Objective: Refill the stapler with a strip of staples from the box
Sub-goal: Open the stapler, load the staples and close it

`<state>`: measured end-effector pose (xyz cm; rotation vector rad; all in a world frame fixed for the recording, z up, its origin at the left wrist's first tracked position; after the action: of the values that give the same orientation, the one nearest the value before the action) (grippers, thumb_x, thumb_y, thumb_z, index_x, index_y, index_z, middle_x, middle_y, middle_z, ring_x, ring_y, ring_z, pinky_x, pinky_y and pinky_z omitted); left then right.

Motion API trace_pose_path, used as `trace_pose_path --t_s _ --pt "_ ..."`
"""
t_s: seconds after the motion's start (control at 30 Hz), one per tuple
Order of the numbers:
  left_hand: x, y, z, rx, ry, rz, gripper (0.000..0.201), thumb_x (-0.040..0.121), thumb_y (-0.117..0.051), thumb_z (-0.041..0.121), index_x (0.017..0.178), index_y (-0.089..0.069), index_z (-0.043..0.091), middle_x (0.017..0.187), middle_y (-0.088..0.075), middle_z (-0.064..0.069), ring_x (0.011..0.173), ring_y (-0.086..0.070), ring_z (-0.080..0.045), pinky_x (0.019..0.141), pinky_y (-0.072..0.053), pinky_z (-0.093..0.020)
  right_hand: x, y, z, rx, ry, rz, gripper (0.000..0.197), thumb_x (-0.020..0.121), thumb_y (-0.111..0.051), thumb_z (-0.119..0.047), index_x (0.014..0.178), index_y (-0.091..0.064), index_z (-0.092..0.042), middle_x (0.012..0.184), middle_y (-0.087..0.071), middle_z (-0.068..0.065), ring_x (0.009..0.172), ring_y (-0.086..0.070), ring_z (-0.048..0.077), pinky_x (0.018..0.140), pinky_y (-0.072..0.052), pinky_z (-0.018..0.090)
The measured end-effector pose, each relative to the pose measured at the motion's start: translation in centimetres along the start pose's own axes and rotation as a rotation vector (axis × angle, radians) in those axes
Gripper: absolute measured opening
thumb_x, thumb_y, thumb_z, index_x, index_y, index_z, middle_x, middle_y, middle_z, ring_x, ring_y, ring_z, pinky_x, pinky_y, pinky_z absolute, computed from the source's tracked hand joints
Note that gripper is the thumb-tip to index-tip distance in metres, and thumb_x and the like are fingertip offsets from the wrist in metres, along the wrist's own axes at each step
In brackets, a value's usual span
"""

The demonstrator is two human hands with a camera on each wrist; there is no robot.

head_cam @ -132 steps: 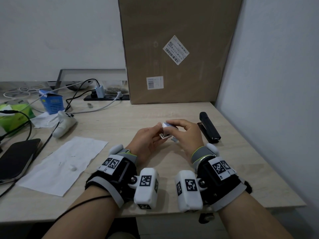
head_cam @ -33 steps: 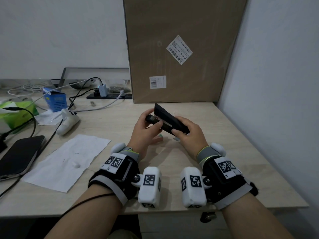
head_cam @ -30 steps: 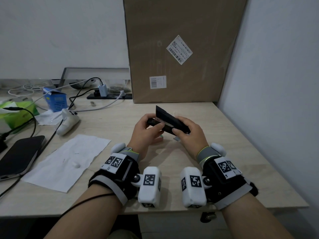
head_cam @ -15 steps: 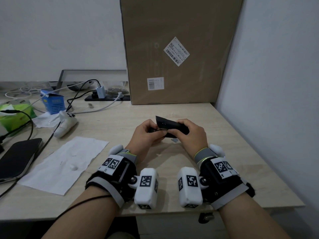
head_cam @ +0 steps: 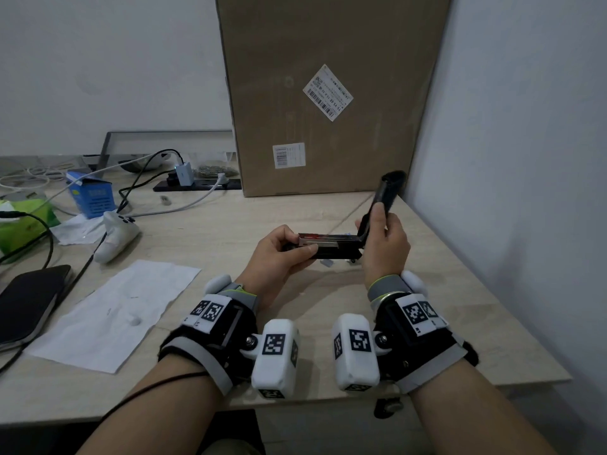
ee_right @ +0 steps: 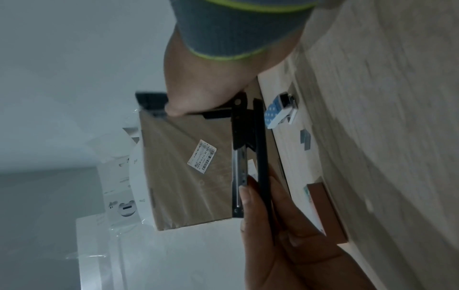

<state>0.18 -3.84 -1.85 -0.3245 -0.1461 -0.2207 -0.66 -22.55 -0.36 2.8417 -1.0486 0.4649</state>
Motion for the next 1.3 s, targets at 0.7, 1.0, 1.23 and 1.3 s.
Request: trace_pose_path --t_s 0.7,1.0,1.23,1.3 --pt "0.0 1.6 0.2 -0.052 -0.004 0.123 0.021 0.088 -0.06 0.012 0.109 -0.065 0.013 0.089 -0.075 -0.002 0.091 -0.066 -0.021 0.078 -0.053 -0.033 -0.5 -2.3 2.9 -0.078 -0.18 -0.342 0.019 0.086 -0.055 -0.028 0.076 -0.068 -0.019 0.08 -0.07 0.005 0.069 -0.062 0.017 0.068 -0.052 0.034" --pt "0.1 2.2 0.1 -0.01 -0.006 0.183 0.022 0.087 -0.063 0.016 0.109 -0.065 0.013 0.091 -0.072 -0.006 0.082 -0.068 -0.017 0.088 -0.052 -0.045 -1.8 -4.2 2.1 -0.647 0.162 -0.649 0.027 0.078 -0.069 -0.031 0.102 -0.07 -0.02 0.08 -0.052 -0.003 0.079 -0.051 0.015 0.074 -0.038 0.024" --pt "0.1 2.0 -0.1 -0.007 0.01 0.163 0.021 0.087 -0.061 0.011 0.108 -0.065 0.013 0.098 -0.071 -0.006 0.095 -0.067 -0.023 0.092 -0.05 -0.042 -1.8 -4.8 1.9 -0.769 0.22 -0.661 0.019 0.081 -0.066 -0.029 0.095 -0.072 -0.019 0.086 -0.051 0.0 0.078 -0.051 0.016 0.07 -0.038 0.027" --pt "0.1 1.9 -0.2 -0.008 0.011 0.153 0.019 0.088 -0.06 0.01 0.105 -0.065 0.013 0.097 -0.071 -0.006 0.091 -0.068 -0.021 0.091 -0.051 -0.04 -1.8 -4.9 1.9 -0.762 0.23 -0.675 0.016 0.084 -0.063 -0.025 0.095 -0.072 -0.017 0.093 -0.056 0.005 0.087 -0.057 0.023 0.073 -0.042 0.028"
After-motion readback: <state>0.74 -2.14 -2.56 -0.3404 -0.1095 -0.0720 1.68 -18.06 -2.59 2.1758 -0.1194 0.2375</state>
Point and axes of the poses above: each hand's wrist, its own x-axis towards the middle knuckle, its own y-axis out of the back of the hand, z = x × y, the point moved 7 cm from there along x, towards the middle knuckle
